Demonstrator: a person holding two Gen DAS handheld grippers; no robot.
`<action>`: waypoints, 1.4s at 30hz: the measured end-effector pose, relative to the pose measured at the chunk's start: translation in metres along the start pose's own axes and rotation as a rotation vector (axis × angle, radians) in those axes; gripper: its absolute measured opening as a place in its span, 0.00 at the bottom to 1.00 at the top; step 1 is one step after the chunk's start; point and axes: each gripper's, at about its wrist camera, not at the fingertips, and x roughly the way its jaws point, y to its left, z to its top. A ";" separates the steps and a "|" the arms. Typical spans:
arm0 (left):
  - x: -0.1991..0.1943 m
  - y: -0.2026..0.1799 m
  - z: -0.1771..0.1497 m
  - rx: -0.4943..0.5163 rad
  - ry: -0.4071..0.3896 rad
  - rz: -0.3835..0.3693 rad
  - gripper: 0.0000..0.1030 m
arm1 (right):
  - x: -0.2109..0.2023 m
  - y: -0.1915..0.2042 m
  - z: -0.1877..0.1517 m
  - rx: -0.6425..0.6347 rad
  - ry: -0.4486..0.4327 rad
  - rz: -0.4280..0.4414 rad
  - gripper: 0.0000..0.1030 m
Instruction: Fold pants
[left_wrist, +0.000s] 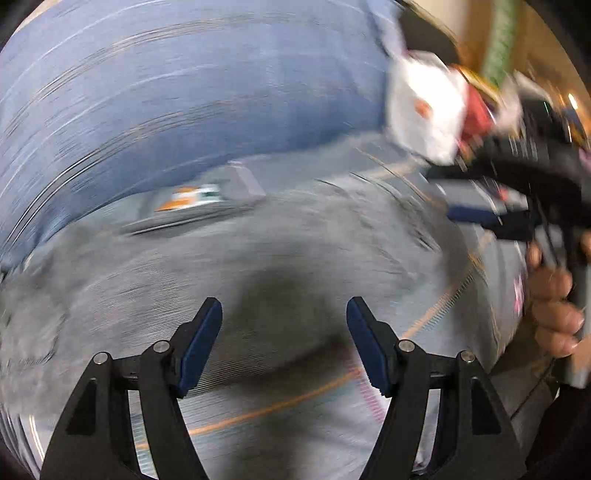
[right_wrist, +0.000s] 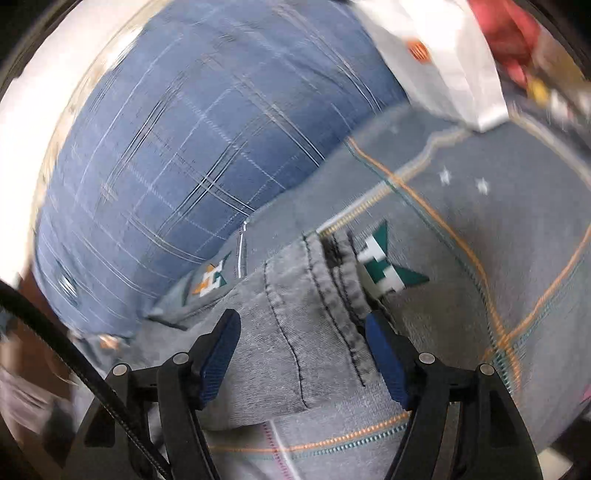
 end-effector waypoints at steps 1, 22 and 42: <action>0.006 -0.015 0.002 0.033 0.006 -0.009 0.67 | -0.001 -0.006 0.002 0.030 -0.004 0.008 0.70; 0.087 -0.116 0.028 0.329 0.140 0.010 0.17 | 0.018 -0.092 0.007 0.351 0.089 0.166 0.70; 0.045 -0.064 0.036 -0.031 0.138 -0.281 0.14 | 0.089 -0.061 0.024 0.325 0.268 0.287 0.21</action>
